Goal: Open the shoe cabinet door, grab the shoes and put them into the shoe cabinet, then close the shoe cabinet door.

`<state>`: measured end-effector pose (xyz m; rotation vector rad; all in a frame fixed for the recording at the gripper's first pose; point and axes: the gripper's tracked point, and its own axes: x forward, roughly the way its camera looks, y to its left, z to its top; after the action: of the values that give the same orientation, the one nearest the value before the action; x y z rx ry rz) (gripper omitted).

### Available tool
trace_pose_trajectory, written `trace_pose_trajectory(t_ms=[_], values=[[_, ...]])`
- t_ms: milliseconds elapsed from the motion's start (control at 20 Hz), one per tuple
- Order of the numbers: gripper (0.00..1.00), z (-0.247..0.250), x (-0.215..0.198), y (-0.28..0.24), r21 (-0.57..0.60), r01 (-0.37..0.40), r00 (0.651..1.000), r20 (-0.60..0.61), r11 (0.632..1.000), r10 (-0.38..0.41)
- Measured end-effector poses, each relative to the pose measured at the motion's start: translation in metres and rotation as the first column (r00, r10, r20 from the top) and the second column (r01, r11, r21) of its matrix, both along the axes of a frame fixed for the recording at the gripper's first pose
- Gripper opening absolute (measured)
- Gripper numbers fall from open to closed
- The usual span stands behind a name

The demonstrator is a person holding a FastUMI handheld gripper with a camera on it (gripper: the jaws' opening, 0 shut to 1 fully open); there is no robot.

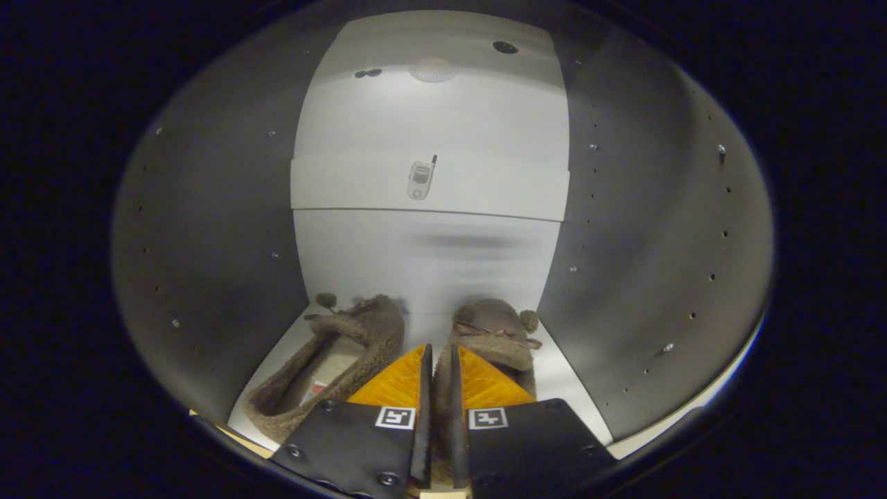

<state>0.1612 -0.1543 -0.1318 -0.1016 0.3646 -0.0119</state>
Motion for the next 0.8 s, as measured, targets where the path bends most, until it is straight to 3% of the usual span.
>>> trace_pose_trajectory(t_ms=[400, 800], values=[[0.14, 0.031, -0.039, -0.004, -0.013, -0.011, 0.997, 0.07, 1.0, 0.012], [0.14, 0.071, -0.138, -0.013, 0.009, -0.039, 0.991, 0.125, 0.999, 0.038]])
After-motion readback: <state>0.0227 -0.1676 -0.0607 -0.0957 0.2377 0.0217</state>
